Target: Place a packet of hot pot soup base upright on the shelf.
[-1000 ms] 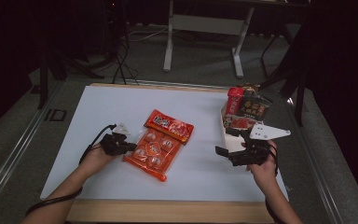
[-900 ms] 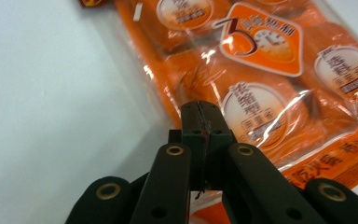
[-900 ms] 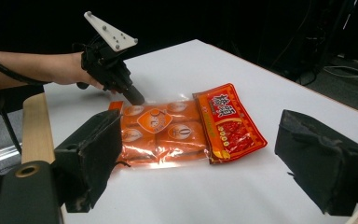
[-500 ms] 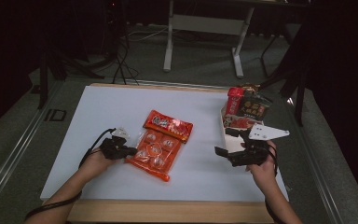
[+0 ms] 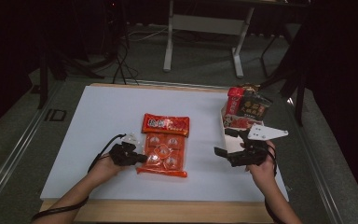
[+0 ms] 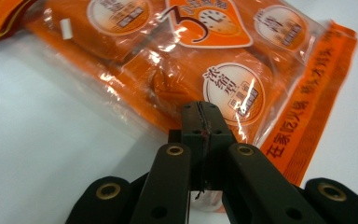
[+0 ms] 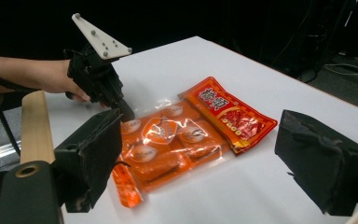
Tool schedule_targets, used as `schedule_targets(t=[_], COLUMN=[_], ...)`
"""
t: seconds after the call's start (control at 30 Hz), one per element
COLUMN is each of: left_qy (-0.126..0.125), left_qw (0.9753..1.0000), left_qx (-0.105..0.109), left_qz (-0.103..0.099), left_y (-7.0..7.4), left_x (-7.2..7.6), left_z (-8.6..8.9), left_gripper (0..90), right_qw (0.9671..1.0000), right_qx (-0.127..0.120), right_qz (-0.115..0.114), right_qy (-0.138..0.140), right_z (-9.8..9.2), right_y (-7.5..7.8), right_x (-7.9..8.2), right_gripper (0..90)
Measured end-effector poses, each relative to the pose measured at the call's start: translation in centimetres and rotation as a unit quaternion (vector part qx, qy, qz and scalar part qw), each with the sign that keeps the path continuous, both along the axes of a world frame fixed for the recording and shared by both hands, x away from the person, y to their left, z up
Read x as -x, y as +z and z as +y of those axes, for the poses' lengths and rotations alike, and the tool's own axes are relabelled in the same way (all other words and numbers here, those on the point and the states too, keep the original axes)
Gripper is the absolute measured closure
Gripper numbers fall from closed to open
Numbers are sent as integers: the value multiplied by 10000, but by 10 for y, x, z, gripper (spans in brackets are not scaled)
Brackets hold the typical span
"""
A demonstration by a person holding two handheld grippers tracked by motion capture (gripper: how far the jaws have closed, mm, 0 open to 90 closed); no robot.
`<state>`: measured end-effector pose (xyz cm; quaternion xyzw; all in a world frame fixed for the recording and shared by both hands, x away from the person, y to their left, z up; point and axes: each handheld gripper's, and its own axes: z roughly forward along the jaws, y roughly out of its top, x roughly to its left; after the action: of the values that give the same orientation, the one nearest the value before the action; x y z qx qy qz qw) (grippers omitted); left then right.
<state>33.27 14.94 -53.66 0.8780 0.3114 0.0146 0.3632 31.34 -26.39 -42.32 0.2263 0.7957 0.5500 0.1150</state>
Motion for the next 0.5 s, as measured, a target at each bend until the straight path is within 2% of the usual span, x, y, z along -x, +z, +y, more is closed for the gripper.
schedule_targets(t=[0.5], left_qy=[19], left_qw=[10000], left_qx=[94], left_qz=[-22], left_y=[-1], left_x=[2], left_z=[-6], left_gripper=[899], right_qw=[10000], right_qx=[31], right_qz=[10], right_qy=[24], right_z=[3], right_y=[-1], right_x=[0], right_gripper=[148])
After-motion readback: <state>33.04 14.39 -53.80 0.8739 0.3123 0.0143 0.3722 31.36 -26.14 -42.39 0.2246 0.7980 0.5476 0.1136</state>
